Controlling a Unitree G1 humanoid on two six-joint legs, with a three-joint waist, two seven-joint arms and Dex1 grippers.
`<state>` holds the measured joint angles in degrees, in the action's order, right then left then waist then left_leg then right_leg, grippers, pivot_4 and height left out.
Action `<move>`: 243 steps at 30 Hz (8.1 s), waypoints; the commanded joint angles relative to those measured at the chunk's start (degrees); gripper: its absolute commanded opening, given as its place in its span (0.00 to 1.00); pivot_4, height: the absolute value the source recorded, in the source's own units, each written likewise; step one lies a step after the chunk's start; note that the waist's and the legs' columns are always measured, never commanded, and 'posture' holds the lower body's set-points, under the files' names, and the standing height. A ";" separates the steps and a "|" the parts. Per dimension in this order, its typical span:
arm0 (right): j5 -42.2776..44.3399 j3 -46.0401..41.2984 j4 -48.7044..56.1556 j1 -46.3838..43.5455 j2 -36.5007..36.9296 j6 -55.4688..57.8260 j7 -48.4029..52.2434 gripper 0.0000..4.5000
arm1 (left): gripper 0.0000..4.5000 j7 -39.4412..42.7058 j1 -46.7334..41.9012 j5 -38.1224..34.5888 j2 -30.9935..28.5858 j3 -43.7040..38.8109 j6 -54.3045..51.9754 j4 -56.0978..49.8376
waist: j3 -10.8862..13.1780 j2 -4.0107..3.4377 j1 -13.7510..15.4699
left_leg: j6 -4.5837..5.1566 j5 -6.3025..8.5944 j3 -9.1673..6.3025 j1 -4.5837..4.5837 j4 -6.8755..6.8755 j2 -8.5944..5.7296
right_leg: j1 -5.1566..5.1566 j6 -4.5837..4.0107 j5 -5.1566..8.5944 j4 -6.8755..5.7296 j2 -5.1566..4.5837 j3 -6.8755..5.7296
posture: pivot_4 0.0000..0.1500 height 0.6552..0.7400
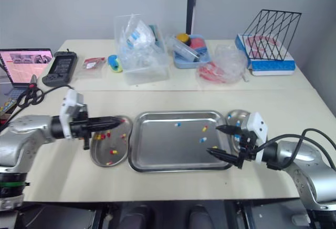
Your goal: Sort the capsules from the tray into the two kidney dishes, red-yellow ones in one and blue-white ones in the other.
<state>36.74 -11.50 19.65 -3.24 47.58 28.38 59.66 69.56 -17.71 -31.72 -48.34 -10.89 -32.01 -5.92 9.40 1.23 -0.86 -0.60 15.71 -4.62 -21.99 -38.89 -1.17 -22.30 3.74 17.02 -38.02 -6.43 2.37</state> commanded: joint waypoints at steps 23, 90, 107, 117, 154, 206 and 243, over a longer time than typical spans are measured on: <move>0.02 -0.46 -0.38 -1.61 0.37 -0.48 0.83 1.00 | 0.25 -2.85 9.60 6.12 -0.05 0.44 9.69 3.18 | 0.02 0.02 0.18 | 0.00 0.00 0.03 -0.02 0.00 0.00 | 0.00 0.00 0.00 -0.01 -0.01 -0.02 | 1.00 0.85; -0.98 -29.70 -9.81 17.03 -2.53 -5.03 -5.17 1.00 | 1.00 -10.67 25.61 -1.39 2.12 -21.04 7.76 -0.81 | 0.00 0.00 0.12 | 0.01 0.01 0.11 0.12 0.14 0.04 | 0.08 -0.01 0.00 0.02 -0.03 0.06 | 1.00 0.85; -3.76 9.31 -3.08 -18.56 0.87 8.13 -1.87 1.00 | 1.00 -7.32 18.42 -5.14 2.59 -8.79 5.26 -9.85 | 0.01 0.00 0.04 | 0.00 0.01 0.02 -0.02 0.10 0.05 | -0.05 -0.01 0.00 0.02 -0.02 -0.03 | 1.00 0.85; -17.92 28.86 -19.69 -35.70 -8.89 1.55 3.87 1.00 | 1.00 -5.69 18.20 -4.87 3.12 -5.37 6.66 -10.40 | 0.01 0.00 -0.13 | -0.02 -0.01 0.02 -0.30 0.06 0.02 | -0.44 -0.02 -0.01 -0.02 -0.03 0.03 | 1.00 0.85; -34.77 32.88 -49.41 -44.99 -21.81 -12.02 10.08 0.11 | 1.00 -6.46 22.60 -5.44 3.89 -6.25 7.36 -12.27 | 0.00 -0.02 -1.69 | -0.26 -0.14 -0.06 -0.42 0.17 0.04 | -0.84 -0.10 -0.06 -0.21 -0.02 0.05 | 1.00 0.85; -17.00 -8.72 -8.00 -2.47 0.97 15.76 -10.23 0.25 | 1.00 -4.45 17.57 -4.69 3.66 -3.64 7.69 -8.11 | 0.00 -0.02 -0.14 | -0.15 -0.09 0.21 -0.42 0.10 0.02 | -0.70 -0.10 -0.06 -0.18 -0.04 0.08 | 1.00 0.85; -2.30 -38.37 -13.05 23.24 -6.64 -6.49 -0.52 1.00 | 1.00 -11.21 29.83 -1.28 3.16 -27.98 14.40 4.07 | 0.00 -0.03 0.06 | 0.03 0.02 0.24 0.25 0.16 0.08 | 0.15 -0.08 -0.04 0.05 -0.03 0.02 | 1.00 0.85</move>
<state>34.20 -48.18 6.30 19.49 39.84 23.72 58.80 58.68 11.90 -33.05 -45.03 -36.62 -19.33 -1.93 9.41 1.20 -0.80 -0.57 15.73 -4.39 -21.74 -38.73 -1.09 -22.16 3.66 16.98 -37.98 -6.46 2.39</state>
